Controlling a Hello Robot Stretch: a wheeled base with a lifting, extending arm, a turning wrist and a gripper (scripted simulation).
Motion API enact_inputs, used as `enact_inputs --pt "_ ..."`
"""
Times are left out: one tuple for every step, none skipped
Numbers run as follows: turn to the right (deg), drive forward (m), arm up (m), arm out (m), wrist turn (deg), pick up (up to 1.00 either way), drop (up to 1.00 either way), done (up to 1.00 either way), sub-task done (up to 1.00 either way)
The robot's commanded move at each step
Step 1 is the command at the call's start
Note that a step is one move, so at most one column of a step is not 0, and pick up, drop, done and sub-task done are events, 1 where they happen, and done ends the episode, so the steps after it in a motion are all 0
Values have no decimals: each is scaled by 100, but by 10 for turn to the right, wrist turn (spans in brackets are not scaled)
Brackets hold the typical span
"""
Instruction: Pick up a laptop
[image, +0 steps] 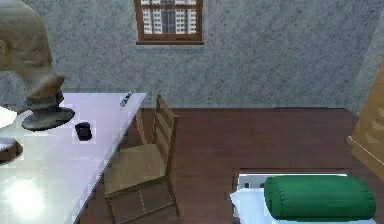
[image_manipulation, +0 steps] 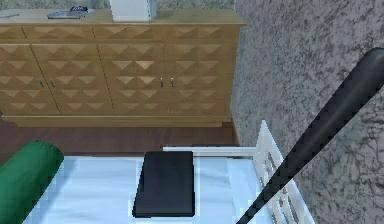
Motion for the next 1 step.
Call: enact_inputs --pt "0 0 50 0 0 0 0 0 0"
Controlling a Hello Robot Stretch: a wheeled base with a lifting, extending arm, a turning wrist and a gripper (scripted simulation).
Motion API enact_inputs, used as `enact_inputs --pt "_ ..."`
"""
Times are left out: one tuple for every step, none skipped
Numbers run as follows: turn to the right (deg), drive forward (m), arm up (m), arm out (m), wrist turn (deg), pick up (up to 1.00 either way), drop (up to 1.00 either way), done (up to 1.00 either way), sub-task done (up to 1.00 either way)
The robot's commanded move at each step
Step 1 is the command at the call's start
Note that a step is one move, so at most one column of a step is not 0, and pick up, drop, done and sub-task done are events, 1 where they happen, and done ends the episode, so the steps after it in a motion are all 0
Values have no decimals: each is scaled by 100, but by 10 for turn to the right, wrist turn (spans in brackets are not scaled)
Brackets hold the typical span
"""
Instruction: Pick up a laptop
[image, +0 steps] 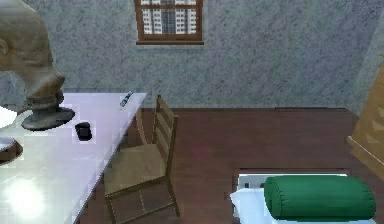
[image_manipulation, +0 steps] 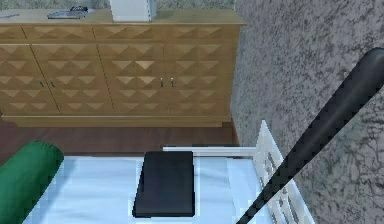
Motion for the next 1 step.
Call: enact_inputs --pt "0 0 0 28 0 0 0 0 0"
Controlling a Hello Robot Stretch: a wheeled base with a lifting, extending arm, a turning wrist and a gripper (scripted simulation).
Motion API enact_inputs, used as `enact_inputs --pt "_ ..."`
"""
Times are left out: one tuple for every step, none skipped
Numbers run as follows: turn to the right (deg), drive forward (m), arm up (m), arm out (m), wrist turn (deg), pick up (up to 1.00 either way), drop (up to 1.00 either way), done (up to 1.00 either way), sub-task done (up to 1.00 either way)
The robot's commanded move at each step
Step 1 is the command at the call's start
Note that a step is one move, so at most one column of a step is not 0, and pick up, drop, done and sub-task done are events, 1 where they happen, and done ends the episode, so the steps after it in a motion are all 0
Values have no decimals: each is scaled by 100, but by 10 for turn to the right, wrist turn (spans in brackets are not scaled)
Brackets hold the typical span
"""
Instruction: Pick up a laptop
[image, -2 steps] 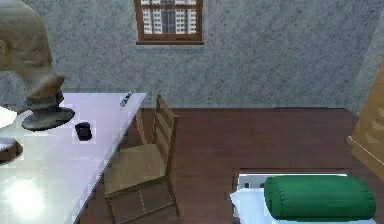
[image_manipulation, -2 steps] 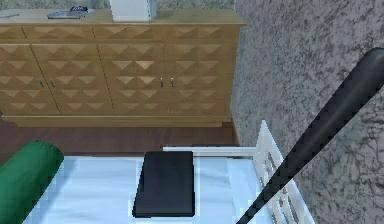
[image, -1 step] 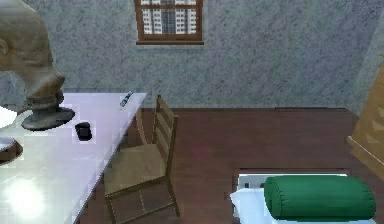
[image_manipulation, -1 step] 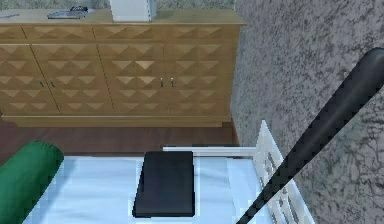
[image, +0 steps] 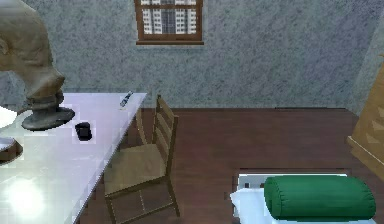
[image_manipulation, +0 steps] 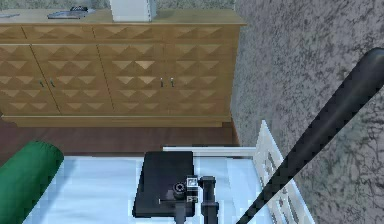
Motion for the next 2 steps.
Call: enact_inputs --pt "0 0 0 0 450 0 0 0 0" --pt "0 0 0 0 450 0 0 0 0"
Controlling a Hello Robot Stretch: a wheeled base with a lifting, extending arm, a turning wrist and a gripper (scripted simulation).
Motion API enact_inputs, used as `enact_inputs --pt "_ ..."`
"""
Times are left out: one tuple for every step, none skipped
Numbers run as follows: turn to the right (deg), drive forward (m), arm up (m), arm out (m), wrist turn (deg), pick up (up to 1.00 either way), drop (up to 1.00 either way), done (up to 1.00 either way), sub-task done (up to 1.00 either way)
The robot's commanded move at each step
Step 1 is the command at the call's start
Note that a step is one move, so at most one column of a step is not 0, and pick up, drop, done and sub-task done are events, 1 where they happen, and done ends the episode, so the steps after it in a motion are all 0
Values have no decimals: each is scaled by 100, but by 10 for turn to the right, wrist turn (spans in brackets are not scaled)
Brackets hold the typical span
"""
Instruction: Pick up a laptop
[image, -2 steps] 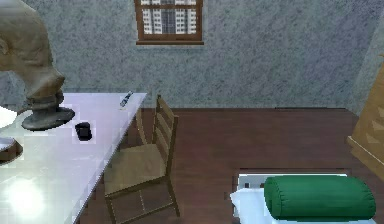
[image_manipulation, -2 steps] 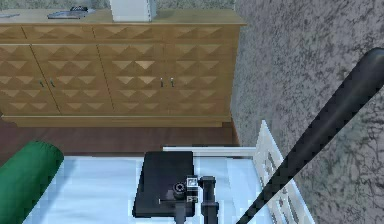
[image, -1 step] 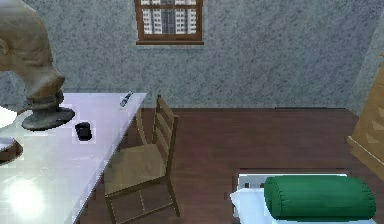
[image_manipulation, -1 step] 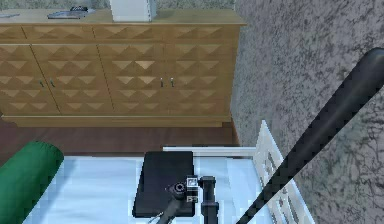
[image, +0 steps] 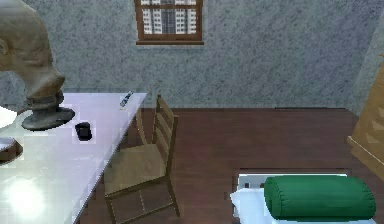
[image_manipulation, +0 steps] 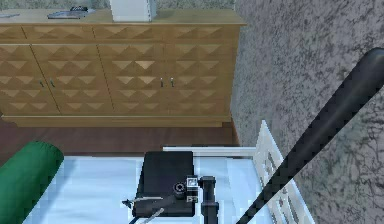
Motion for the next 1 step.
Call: enact_inputs --pt "0 0 0 0 450 0 0 0 0"
